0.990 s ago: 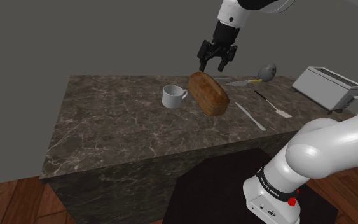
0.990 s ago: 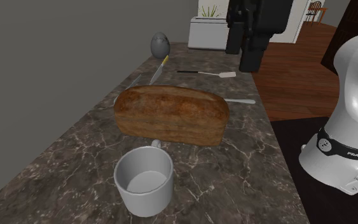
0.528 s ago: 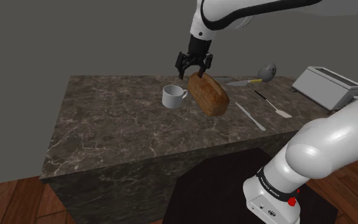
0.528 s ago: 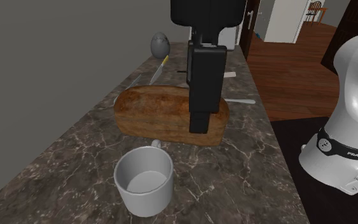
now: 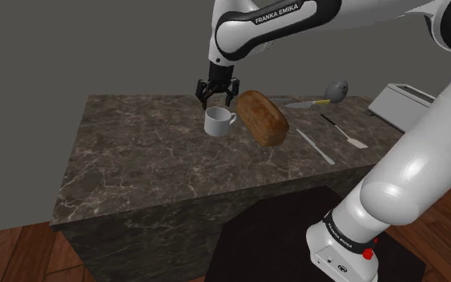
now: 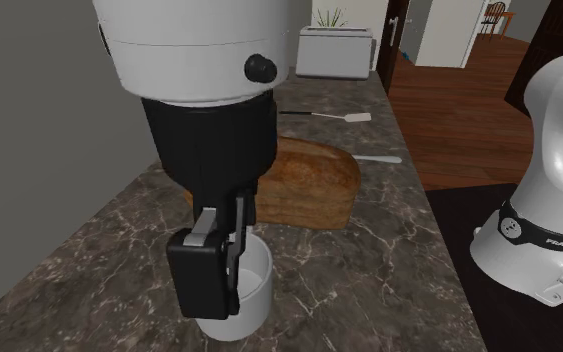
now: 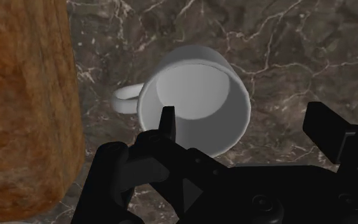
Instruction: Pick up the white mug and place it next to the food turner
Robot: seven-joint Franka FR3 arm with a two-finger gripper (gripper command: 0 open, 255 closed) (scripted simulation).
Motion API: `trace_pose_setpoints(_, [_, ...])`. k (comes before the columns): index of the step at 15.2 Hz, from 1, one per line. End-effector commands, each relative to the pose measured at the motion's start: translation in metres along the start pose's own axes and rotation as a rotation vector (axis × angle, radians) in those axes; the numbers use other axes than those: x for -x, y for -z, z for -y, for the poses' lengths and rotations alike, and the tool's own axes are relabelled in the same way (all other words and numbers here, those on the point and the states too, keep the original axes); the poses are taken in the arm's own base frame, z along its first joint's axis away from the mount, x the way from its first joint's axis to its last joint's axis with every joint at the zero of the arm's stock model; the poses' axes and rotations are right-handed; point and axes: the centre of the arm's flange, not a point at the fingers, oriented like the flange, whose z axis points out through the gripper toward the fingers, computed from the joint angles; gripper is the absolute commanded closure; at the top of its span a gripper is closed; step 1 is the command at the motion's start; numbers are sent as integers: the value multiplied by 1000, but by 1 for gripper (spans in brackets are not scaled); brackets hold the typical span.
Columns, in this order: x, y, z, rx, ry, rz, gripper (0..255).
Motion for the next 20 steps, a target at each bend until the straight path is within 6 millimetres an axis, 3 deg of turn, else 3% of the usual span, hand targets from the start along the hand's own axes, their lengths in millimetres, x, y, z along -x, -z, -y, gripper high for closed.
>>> trace_pose_setpoints(1, [-16,-18,15,12,-1,3,0])
trace_pose_setpoints(2, [-23,-26,22,17,-1,4,0])
trace_pose_setpoints(10, [-23,-66,21,17,-1,4,0])
trace_pose_setpoints(18, [-23,-66,21,17,-1,4,0])
trace_pose_setpoints(19, [-23,-66,21,17,-1,4,255])
trace_pose_setpoints(20, [-23,-66,21,17,-1,4,255])
